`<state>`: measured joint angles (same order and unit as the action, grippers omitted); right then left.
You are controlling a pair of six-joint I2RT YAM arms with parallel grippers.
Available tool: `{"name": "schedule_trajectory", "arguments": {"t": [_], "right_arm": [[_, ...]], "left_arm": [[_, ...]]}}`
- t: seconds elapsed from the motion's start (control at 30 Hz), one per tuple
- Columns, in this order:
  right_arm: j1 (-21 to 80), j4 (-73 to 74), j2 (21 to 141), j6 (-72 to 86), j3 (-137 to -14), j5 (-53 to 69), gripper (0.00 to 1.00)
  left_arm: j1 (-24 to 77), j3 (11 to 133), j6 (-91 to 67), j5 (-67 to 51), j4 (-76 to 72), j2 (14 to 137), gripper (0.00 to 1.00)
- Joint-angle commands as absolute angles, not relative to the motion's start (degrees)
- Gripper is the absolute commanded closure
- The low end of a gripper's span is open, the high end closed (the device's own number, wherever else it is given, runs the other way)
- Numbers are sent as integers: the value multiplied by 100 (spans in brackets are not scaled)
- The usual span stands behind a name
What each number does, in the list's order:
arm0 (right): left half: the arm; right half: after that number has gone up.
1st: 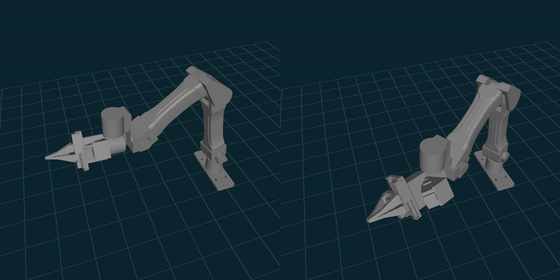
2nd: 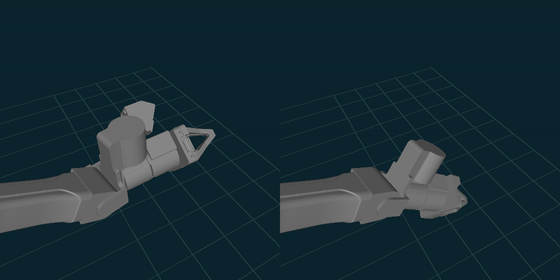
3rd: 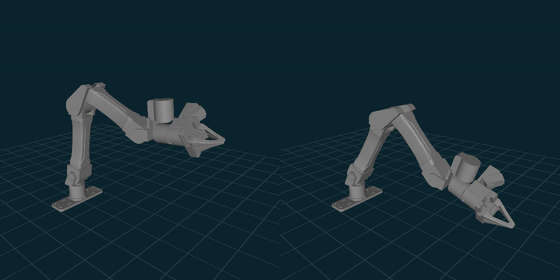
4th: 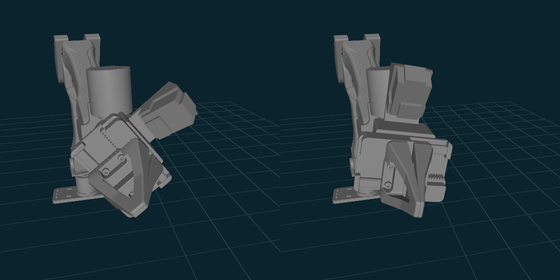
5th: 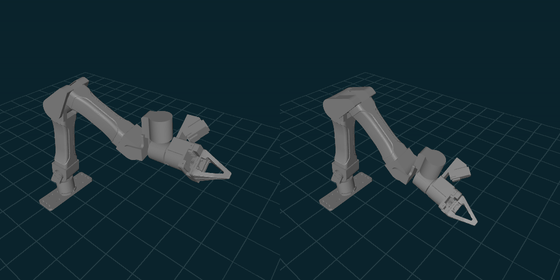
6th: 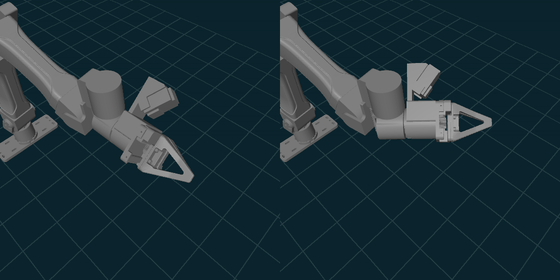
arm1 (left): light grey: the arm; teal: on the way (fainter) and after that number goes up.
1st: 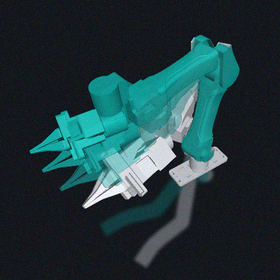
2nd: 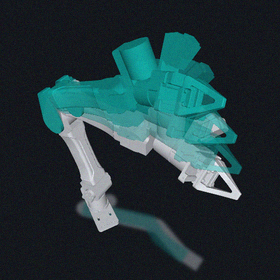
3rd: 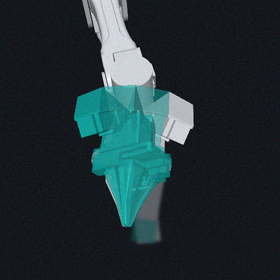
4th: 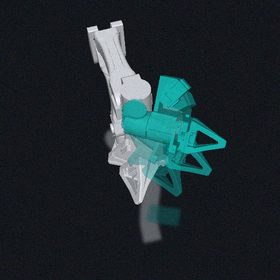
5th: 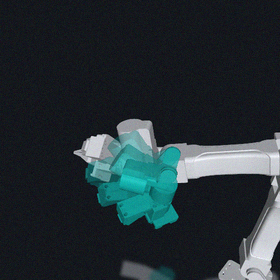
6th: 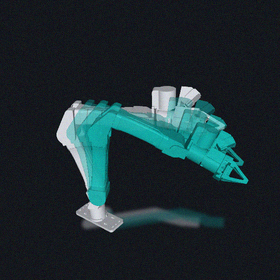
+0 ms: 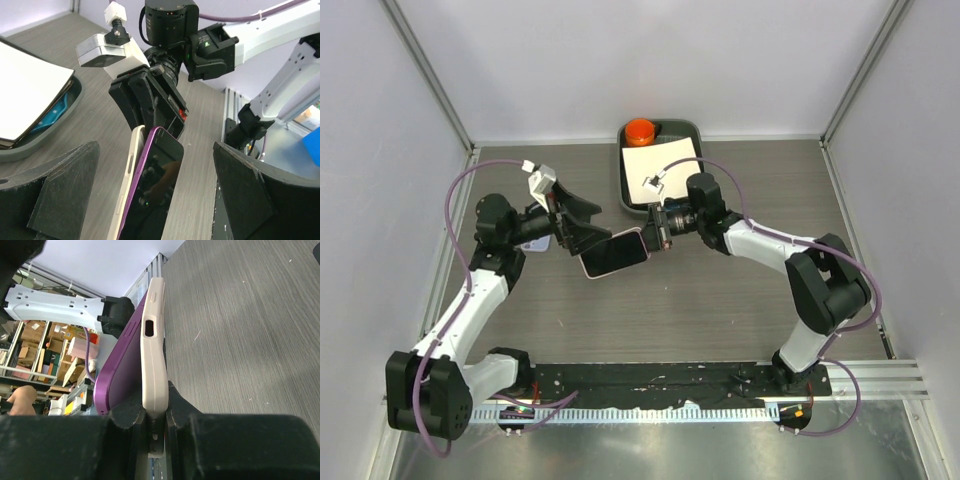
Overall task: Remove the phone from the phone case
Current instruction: Remove the phone case from the phone.
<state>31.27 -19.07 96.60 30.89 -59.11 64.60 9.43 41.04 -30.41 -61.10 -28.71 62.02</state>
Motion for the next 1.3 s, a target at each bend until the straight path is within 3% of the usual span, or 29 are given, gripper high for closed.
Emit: {"name": "schedule_trajectory", "arguments": {"t": [0.0,0.2,0.4,0.77,1.27], "right_arm": [[3182,-1706,9712,2769,-6337,6609,99],[3234,-1442,9940,2707,-6477,6609,99],[3243,-1143,10151,2777,-6732,6662,99],[3243,-932,10441,3023,-7049,7031,99],[3234,-1028,10556,3225,-7119,7198,99]], "left_arm": [[1011,4605,-1769,-6056,-1393,6064,0],[1309,5237,313,-5372,708,6108,0],[2055,5625,1642,-4369,1879,6205,0],[2759,5757,2724,-3667,2619,6495,0],[3208,5405,3339,-3032,2452,6583,0]]}}
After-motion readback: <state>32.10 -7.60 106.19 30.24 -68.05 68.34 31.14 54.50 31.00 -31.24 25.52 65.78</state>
